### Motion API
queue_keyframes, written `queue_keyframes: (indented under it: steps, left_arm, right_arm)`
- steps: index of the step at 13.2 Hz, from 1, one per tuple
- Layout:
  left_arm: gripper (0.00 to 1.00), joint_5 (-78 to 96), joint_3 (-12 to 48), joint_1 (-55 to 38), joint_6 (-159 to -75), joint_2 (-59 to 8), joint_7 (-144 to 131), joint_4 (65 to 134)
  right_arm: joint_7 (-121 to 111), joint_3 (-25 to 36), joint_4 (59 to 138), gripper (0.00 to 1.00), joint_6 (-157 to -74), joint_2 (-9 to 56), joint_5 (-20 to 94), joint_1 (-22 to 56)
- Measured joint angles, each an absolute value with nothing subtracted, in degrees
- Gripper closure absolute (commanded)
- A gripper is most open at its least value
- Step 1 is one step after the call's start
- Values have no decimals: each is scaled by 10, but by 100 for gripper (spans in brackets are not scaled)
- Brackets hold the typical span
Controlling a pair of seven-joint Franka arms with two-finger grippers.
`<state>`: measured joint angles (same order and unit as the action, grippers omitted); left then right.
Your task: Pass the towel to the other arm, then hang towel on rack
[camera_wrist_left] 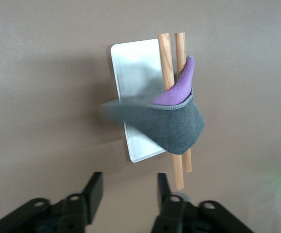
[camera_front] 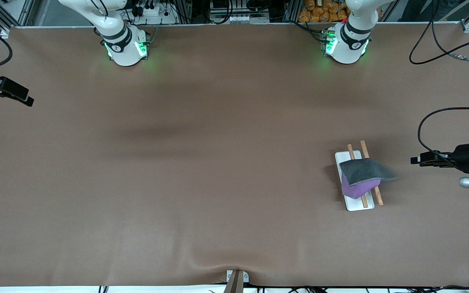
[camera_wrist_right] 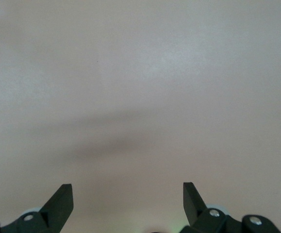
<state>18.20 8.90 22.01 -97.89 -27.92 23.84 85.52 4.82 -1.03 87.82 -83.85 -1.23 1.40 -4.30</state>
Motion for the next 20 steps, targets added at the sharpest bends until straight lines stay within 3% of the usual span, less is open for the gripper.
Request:
queue_keyframes:
  steps: [4, 12, 20]
  left_arm:
    - [0, 161, 92, 221, -979, -260, 238, 840]
    - [0, 46, 143, 178, -953, -129, 65, 835]
    - [0, -89, 212, 178, -939, -94, -63, 833]
  right_arm:
    - [49, -10, 875, 0, -837, -12, 13, -43]
    - [50, -9, 867, 0, -836, -12, 12, -44]
    - [50, -10, 867, 0, -828, -12, 12, -44]
